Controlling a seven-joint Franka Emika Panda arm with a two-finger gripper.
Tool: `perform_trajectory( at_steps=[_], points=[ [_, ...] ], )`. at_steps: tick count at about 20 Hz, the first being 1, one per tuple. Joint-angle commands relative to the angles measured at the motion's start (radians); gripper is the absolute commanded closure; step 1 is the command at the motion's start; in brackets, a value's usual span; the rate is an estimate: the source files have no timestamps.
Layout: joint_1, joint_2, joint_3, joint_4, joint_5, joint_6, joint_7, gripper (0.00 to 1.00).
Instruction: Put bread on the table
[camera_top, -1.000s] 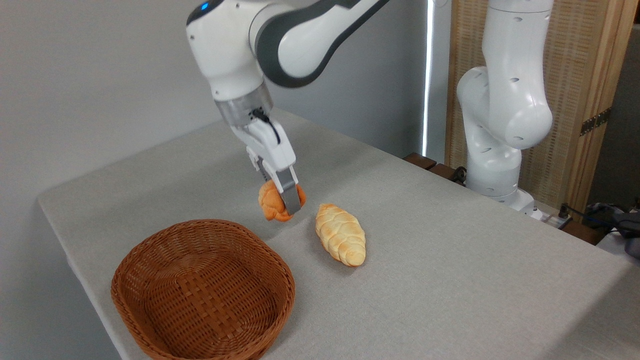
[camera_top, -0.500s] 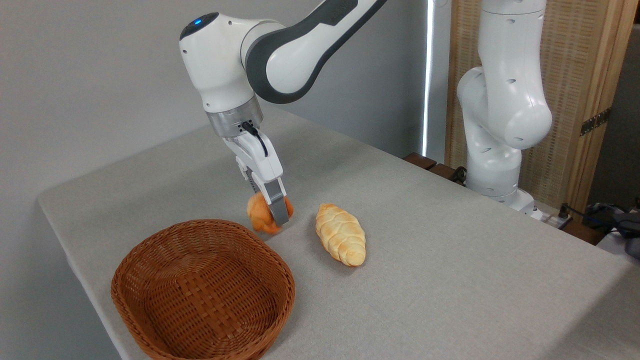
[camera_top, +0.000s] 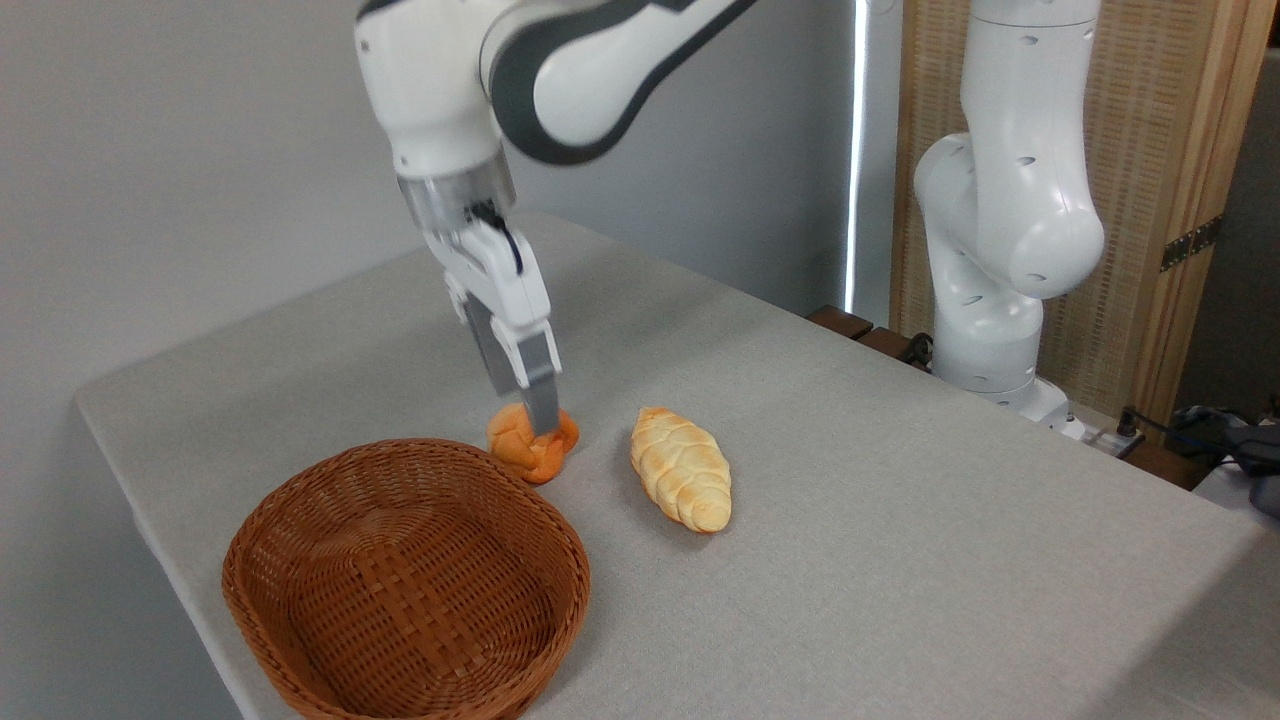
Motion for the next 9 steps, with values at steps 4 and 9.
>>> perform_trajectory(
  at_steps=[4,9],
  points=[
    [0.008,-0.048,0.053,0.094,-0.017,-0.01,-0.018,0.0],
    [0.019,-0.033,0.085,0.111,-0.015,-0.005,-0.032,0.0]
  ],
)
